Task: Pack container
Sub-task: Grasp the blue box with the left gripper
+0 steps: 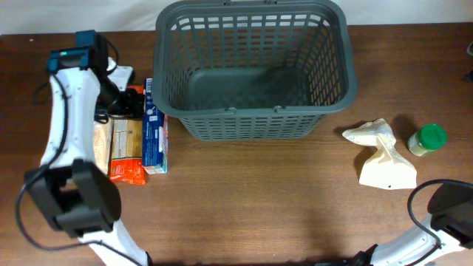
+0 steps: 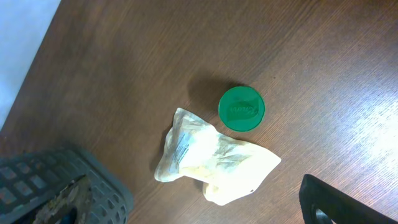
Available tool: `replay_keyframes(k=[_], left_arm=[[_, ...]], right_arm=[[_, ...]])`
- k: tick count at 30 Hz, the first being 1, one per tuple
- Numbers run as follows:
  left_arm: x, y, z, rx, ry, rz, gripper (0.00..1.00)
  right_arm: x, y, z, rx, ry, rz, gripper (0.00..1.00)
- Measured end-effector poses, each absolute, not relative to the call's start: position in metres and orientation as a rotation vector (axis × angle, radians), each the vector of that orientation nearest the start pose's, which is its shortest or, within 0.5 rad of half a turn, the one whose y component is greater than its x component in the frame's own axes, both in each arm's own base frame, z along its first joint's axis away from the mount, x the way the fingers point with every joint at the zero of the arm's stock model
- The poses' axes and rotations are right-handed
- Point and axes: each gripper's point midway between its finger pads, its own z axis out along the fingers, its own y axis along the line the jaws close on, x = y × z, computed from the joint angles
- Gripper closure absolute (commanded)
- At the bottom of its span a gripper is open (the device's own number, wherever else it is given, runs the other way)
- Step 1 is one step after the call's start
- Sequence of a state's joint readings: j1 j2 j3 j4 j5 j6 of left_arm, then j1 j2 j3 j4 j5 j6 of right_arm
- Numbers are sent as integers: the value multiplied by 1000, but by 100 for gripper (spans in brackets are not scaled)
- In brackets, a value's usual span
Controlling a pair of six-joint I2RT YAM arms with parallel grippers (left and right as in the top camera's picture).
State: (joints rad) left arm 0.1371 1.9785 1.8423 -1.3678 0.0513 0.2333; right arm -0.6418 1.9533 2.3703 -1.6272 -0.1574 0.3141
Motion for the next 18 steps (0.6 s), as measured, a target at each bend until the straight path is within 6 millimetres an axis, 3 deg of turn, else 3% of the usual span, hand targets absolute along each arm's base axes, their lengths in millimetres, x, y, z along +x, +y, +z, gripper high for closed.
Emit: replay_keyframes(k=[5, 10, 18], left_arm=[[397, 36, 91, 226, 3139, -180, 17], [404, 30, 63, 263, 3156, -252, 22], [403, 11, 58, 360, 3142, -379, 23]], right_arm=[[340, -220, 284, 1233, 2467, 133, 1], [340, -220, 284, 1233, 2467, 133, 1], [340, -220, 284, 1233, 2467, 132, 1]])
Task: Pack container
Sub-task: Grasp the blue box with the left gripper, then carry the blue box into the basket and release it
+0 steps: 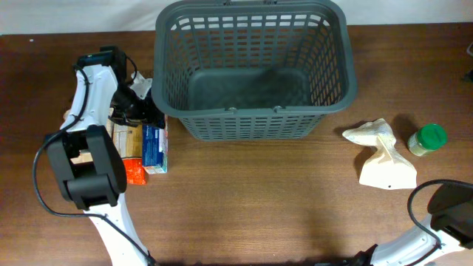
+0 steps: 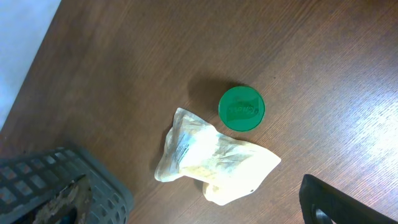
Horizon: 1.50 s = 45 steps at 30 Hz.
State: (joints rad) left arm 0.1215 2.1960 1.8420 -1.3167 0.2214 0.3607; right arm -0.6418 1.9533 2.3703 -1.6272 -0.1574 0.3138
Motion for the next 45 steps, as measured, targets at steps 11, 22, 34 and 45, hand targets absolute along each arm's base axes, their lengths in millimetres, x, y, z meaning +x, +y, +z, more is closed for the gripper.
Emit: replay_keyframes(k=[11, 22, 34, 45], left_arm=[[414, 10, 57, 429, 3085, -368, 27], [409, 9, 39, 404, 3127, -388, 91], [403, 9, 43, 310, 3183, -399, 98], [477, 18, 214, 230, 2800, -217, 98]], right_arm=[[340, -220, 284, 1233, 2467, 133, 1], [340, -220, 285, 1233, 2467, 132, 1], [340, -220, 284, 1233, 2467, 133, 1], [340, -220, 284, 1234, 2467, 133, 1]])
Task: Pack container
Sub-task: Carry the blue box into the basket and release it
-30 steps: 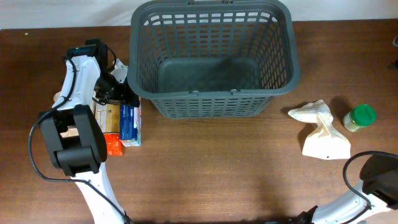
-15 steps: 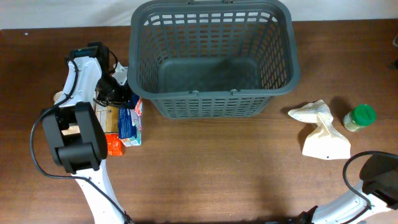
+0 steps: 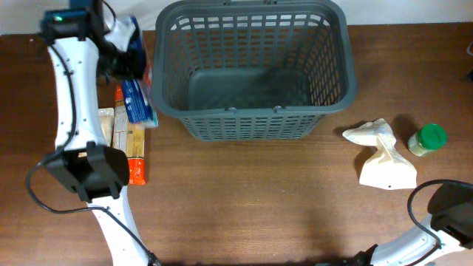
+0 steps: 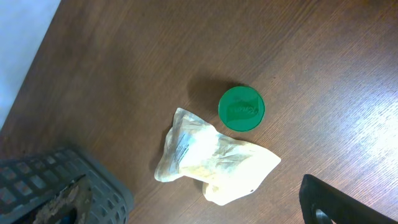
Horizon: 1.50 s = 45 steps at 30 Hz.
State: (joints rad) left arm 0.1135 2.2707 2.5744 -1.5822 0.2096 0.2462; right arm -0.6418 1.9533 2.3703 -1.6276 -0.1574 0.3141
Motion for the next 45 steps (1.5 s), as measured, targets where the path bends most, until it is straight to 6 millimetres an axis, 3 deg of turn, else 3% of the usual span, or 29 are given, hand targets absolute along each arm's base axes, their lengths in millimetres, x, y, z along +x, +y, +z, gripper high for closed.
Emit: replay_keyframes(k=[3, 6, 10, 11, 12, 15, 19, 21, 24, 28, 32, 36, 45], left_arm=[[488, 20, 270, 236, 2624, -160, 98], [490, 17, 314, 252, 2484, -119, 98], [487, -5, 369, 377, 2294, -63, 98], [484, -21, 391, 442, 2206, -44, 98], [482, -31, 402, 483, 2161, -35, 98], [460, -88, 447, 701, 1961, -9, 98], [423, -166, 470, 1050, 1734, 22, 98], [411, -199, 464, 1197, 1661, 29, 98], [417, -214, 431, 1337, 1688, 70, 98], [440, -210, 357, 1485, 1856, 137, 98], [478, -205, 283, 1603, 1946, 276, 98], [487, -204, 223, 1789, 1965, 317, 98], [502, -224, 160, 2030, 1861, 404, 98]], right_arm=[[340, -220, 285, 1233, 2467, 132, 1], [340, -220, 284, 1233, 2468, 132, 1], [340, -220, 284, 1234, 2467, 132, 1], [340, -220, 284, 1233, 2468, 132, 1], [340, -220, 284, 1233, 2468, 132, 1], [340, -220, 284, 1234, 2467, 132, 1], [340, -220, 284, 1234, 2467, 133, 1], [340, -220, 284, 1233, 2468, 132, 1], [340, -220, 284, 1234, 2467, 132, 1], [340, -220, 284, 1234, 2467, 132, 1], [340, -220, 284, 1234, 2467, 133, 1], [340, -220, 284, 1233, 2467, 132, 1], [340, -220, 285, 1233, 2467, 132, 1]])
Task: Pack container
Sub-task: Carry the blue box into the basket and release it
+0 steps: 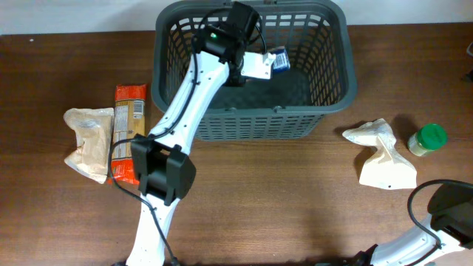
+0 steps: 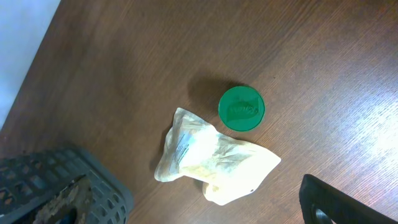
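Note:
My left gripper [image 1: 260, 65] reaches over the grey basket [image 1: 336, 89] and is shut on a blue and white box [image 1: 278, 59], held above the basket's inside. An orange packet [image 1: 127, 133] and a beige bag [image 1: 87, 142] lie on the table left of the basket. To its right lie a cream bag [image 1: 380, 157] [image 2: 214, 155] and a green-lidded jar [image 1: 429, 139] [image 2: 241, 109]. Only one dark finger [image 2: 339, 202] of my right gripper shows, at the wrist view's lower right, above bare table. Its jaws are hidden.
The brown table's far edge [image 1: 74, 31] runs behind the basket. My right arm [image 1: 451, 210] sits at the near right corner. A corner of the basket [image 2: 68, 186] shows at the lower left of the right wrist view.
My left gripper, which held the blue box above the table at the basket's far left, now holds it over the basket's inside. The right arm has not moved.
The blue box first lay beside the orange packet left of the basket, with my left gripper over that pile. Then the gripper was down at the box. Then it held the box lifted off the pile, and now over the basket.

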Available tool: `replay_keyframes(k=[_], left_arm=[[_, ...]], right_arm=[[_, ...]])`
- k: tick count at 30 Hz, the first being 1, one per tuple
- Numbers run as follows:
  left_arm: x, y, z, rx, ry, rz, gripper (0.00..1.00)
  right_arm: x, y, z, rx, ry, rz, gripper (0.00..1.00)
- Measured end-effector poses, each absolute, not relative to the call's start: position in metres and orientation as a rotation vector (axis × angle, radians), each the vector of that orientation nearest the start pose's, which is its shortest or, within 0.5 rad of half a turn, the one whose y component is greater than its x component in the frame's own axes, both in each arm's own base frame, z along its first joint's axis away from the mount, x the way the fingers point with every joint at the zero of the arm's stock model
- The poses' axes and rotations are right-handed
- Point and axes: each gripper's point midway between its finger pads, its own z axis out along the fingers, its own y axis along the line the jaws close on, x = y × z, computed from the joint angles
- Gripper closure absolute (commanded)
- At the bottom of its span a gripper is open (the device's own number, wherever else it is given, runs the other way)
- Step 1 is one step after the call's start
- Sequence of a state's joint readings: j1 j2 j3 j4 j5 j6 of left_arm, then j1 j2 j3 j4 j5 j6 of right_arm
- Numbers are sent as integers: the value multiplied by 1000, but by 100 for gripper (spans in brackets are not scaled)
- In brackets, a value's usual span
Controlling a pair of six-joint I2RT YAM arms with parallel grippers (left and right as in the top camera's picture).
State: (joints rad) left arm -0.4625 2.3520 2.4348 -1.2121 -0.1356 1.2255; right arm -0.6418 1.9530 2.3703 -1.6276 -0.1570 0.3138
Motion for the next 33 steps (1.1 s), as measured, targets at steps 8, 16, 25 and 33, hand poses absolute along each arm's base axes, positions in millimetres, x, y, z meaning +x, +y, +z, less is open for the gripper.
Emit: replay_keyframes(k=[8, 16, 25, 33], left_arm=[[525, -245, 169, -2667, -2330, -647, 98], [519, -251, 167, -2608, -2404, -609, 1], [467, -230, 183, -1706, -2998, -649, 1], [451, -135, 343, -736, -3773, -482, 1]], right_arm=[[340, -220, 284, 1234, 2467, 132, 1], [340, -220, 284, 1234, 2467, 132, 1], [340, -220, 285, 1234, 2467, 132, 1], [340, -220, 285, 1234, 2467, 132, 1]])
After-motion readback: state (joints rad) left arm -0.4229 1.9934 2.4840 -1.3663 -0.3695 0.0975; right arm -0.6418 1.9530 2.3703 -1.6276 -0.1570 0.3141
